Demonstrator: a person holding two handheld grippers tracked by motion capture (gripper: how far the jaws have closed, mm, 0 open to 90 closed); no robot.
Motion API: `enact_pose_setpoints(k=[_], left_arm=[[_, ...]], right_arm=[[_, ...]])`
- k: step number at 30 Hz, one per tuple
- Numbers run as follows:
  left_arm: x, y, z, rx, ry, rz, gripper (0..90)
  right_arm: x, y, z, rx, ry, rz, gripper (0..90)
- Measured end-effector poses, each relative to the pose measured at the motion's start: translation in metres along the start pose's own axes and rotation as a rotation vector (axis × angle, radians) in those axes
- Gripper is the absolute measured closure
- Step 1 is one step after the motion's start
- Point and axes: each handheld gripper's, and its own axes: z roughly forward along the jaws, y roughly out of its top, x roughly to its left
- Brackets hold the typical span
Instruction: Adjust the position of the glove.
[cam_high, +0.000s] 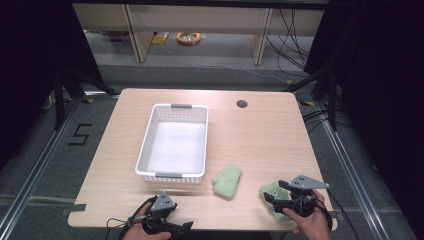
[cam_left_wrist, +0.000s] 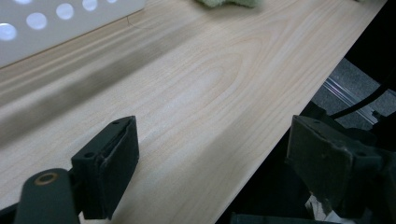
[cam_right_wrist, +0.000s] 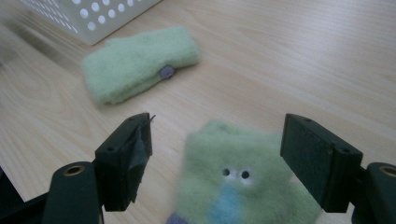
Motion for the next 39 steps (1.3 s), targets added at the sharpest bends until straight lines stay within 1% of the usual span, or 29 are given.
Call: enact_pose_setpoints(k=[1, 3, 4, 6, 7, 9, 10, 11, 12, 13, 15, 16, 17, 18, 19, 21, 22, 23, 25, 26, 29, 31, 32, 33, 34, 35, 36, 38, 39], left_arm=[[0.0, 0.0, 0.0, 0.0, -0.001, -0.002, 16.4], [0.0, 0.0, 0.0, 0.0, 0.0, -0.002, 16.4], [0.0, 0.0, 0.0, -0.002, 0.0, -0.002, 16.4], [0.003, 0.001, -0.002, 0.023, 0.01, 0.029, 16.4], [0.002, 0.0, -0.001, 0.017, 0.013, 0.007, 16.4], [0.002, 0.0, 0.0, 0.012, 0.016, 0.004, 16.4], [0.001, 0.0, -0.001, 0.009, 0.008, 0.003, 16.5], [0.0, 0.001, -0.001, 0.001, 0.001, 0.008, 16.4], [0.0, 0.001, 0.0, -0.001, 0.001, 0.008, 16.5], [0.0, 0.001, 0.0, 0.002, 0.001, 0.014, 16.5], [-0.003, 0.001, 0.001, -0.013, -0.01, -0.017, 16.6], [-0.002, 0.002, 0.0, -0.002, -0.008, 0.014, 16.6], [-0.005, 0.002, 0.002, -0.02, -0.014, -0.012, 16.6], [-0.005, 0.003, 0.002, -0.024, -0.012, -0.007, 16.6], [-0.004, 0.004, 0.0, -0.008, -0.015, 0.024, 16.9], [-0.004, 0.005, 0.001, -0.015, -0.018, 0.02, 17.7], [-0.006, 0.006, 0.002, -0.03, -0.028, -0.003, 17.7], [-0.007, 0.008, 0.003, -0.052, -0.041, -0.031, 17.8], [-0.007, 0.01, 0.004, -0.062, -0.047, -0.037, 19.0], [-0.008, 0.012, 0.004, -0.069, -0.053, -0.045, 19.7], [-0.011, 0.017, 0.006, -0.069, -0.058, -0.03, 21.7], [-0.014, 0.02, 0.008, -0.074, -0.059, -0.025, 22.7], [-0.015, 0.022, 0.01, -0.078, -0.052, -0.012, 23.5], [-0.018, 0.025, 0.012, -0.079, -0.06, -0.023, 23.7], [-0.019, 0.027, 0.013, -0.073, -0.063, -0.017, 24.1], [-0.02, 0.03, 0.015, -0.081, -0.057, 0.0, 24.7], [-0.021, 0.031, 0.017, -0.082, -0.055, -0.008, 25.2], [-0.02, 0.036, 0.02, -0.073, -0.049, 0.03, 27.5], [-0.022, 0.039, 0.023, -0.085, -0.046, 0.024, 28.4]], right_arm=[[0.002, 0.0, 0.0, 0.005, 0.003, 0.019, 26.1], [0.001, 0.0, 0.001, -0.01, -0.002, -0.013, 26.1], [0.001, 0.0, 0.001, -0.003, 0.009, -0.004, 26.1], [0.001, 0.0, 0.001, -0.008, 0.004, -0.009, 26.4], [0.001, 0.0, 0.001, -0.006, 0.003, -0.013, 26.8], [0.001, 0.001, 0.001, -0.004, 0.003, -0.017, 27.4], [0.004, 0.001, 0.0, 0.01, 0.004, 0.012, 28.0], [0.004, 0.001, 0.0, 0.001, 0.007, 0.013, 28.9], [0.001, 0.002, 0.0, -0.006, -0.002, -0.032, 29.1], [0.002, 0.002, 0.0, 0.0, 0.001, -0.034, 29.5], [0.002, 0.002, 0.001, 0.001, 0.011, -0.033, 30.6], [0.003, 0.003, 0.0, 0.007, 0.011, -0.032, 30.7], [0.005, 0.003, -0.001, 0.009, 0.016, -0.015, 31.1], [0.005, 0.005, -0.001, 0.012, 0.007, -0.023, 31.7], [0.004, 0.005, 0.0, 0.0, 0.012, -0.039, 32.1], [0.006, 0.006, -0.001, 0.002, 0.009, -0.033, 32.9], [0.007, 0.007, -0.001, 0.008, 0.009, -0.028, 33.1], [0.006, 0.011, 0.0, 0.005, 0.02, -0.051, 34.1], [0.007, 0.015, 0.0, 0.009, 0.016, -0.054, 35.1], [0.01, 0.017, 0.0, 0.016, 0.022, -0.028, 35.9], [0.01, 0.026, 0.004, 0.006, 0.02, -0.07, 37.0], [0.014, 0.029, 0.005, 0.024, 0.026, -0.047, 37.2], [0.015, 0.033, 0.007, 0.032, 0.03, -0.066, 38.2], [0.014, 0.037, 0.01, 0.029, 0.03, -0.103, 39.7], [0.017, 0.04, 0.013, 0.042, 0.035, -0.085, 40.4], [0.017, 0.045, 0.017, 0.042, 0.038, -0.118, 41.3], [0.021, 0.048, 0.02, 0.054, 0.045, -0.094, 42.1], [0.021, 0.055, 0.027, 0.067, 0.056, -0.134, 44.5], [0.022, 0.061, 0.032, 0.073, 0.061, -0.156, 46.3]])
